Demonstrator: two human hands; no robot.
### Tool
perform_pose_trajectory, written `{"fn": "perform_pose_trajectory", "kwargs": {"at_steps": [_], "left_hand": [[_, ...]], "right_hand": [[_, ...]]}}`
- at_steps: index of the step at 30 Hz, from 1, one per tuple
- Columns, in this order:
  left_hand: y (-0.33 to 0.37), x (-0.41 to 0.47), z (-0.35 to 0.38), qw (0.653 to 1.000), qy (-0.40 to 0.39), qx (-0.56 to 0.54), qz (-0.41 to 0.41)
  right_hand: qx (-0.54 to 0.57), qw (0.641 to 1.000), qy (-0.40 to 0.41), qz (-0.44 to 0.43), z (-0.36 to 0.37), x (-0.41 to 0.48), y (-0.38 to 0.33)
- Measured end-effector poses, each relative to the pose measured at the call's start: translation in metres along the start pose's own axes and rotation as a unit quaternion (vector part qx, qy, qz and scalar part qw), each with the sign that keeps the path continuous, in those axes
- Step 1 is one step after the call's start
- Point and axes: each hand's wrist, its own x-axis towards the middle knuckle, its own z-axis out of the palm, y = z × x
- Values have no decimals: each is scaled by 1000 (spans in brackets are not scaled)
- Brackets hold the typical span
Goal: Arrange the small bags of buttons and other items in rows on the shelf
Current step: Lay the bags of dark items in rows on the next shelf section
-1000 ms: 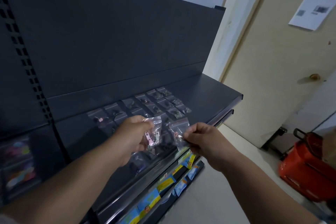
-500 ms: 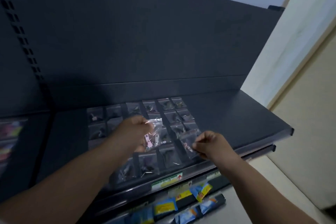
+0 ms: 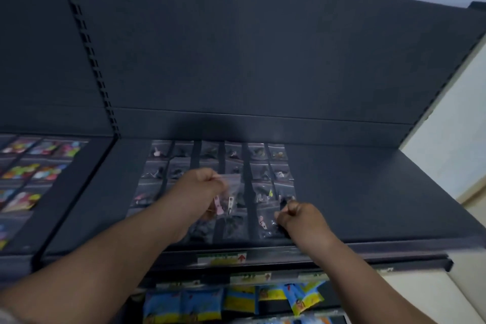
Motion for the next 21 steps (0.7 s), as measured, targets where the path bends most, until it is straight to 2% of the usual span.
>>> {"fn": "perform_pose_trajectory", "kwargs": {"at_steps": [14, 18, 21], "left_hand": [[-3, -1, 22, 1000, 12, -8, -15], [-2, 0, 30, 1000, 3, 2, -12], [1, 0, 37, 1000, -16, 10, -6]], "right_hand": [[-168, 985, -28, -42, -2, 6, 2], [-109, 992, -2, -56, -9, 7, 4], [42, 995, -19, -89, -18, 3, -3]]}}
